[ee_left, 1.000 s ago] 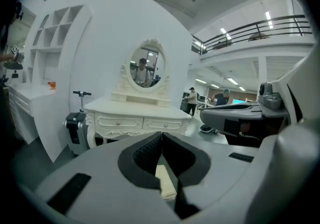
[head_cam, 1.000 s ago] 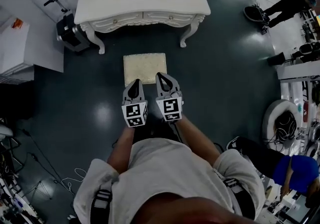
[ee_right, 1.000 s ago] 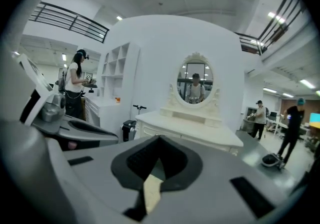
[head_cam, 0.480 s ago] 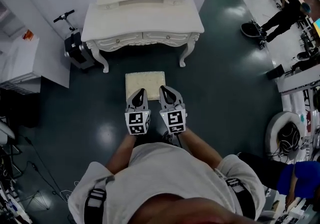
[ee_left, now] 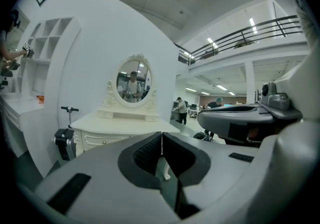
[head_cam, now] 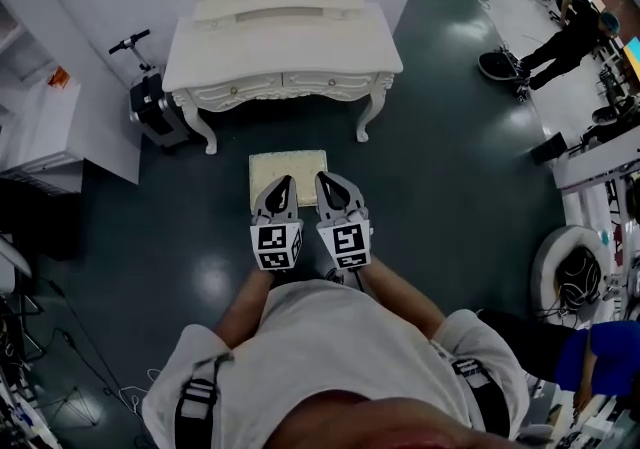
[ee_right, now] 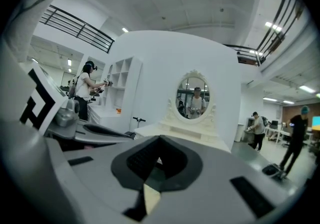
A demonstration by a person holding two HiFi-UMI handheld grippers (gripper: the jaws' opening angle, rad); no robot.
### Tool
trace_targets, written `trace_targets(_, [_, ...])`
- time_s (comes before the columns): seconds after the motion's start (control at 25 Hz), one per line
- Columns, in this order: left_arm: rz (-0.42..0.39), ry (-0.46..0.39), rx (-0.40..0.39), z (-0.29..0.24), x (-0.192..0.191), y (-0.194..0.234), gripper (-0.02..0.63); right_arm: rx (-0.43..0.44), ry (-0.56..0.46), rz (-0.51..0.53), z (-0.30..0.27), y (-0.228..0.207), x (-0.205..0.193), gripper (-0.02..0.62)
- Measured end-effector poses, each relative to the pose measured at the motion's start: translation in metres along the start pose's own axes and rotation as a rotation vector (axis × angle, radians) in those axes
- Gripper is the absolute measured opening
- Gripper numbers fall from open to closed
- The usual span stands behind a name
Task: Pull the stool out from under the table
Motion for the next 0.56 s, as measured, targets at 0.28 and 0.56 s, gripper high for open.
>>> trace_targets(0.28, [0.0, -0.005, 0.005, 0.003, 0.0, -0.009, 0.011, 0.0, 0.002, -0.006, 0.008, -0.009, -0.004, 0.014])
trace_targets(0.56, [0.011, 0.008, 0.002, 0.007, -0.007, -0.015, 0.009, 0.002, 0.013, 0.015, 0.023, -0.01, -0.009, 0.014])
Point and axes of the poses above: the fingertips, and each gripper's own axes: z backward along the fingers, y to its left, x out of its top, the point moved 5 cm from there along z, backward along the fingers, and after that the axes turned 13 degrees about y, right-handed, at the moved point
